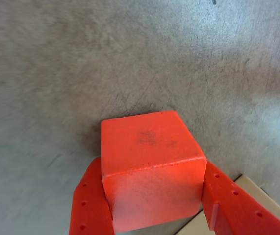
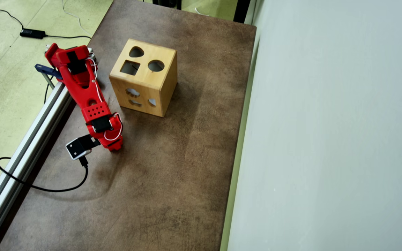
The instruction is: Pick and place the red cube on the square hole
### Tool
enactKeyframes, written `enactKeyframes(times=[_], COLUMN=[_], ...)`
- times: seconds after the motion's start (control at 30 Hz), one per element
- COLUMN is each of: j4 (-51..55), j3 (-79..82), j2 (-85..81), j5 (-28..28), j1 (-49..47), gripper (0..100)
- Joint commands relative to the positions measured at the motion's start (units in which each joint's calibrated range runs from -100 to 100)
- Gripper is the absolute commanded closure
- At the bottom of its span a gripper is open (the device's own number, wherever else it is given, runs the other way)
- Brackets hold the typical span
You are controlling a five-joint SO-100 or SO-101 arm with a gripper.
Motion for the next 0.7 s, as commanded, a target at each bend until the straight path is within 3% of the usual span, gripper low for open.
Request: enactKeyframes(times=[0.0,0.2,0.47,0.67], j4=[0.95,1.75,13.01,14.62], j3=[-0.40,-0.31,-1.29,-0.67], j2=[-9.71,-18.72,-34.94,-45.47], j5=[-0.15,-0.10,-0.10,-0.10], j1=[-0.02,-0.02,-0.91,-0.91], gripper=[92,92,92,92])
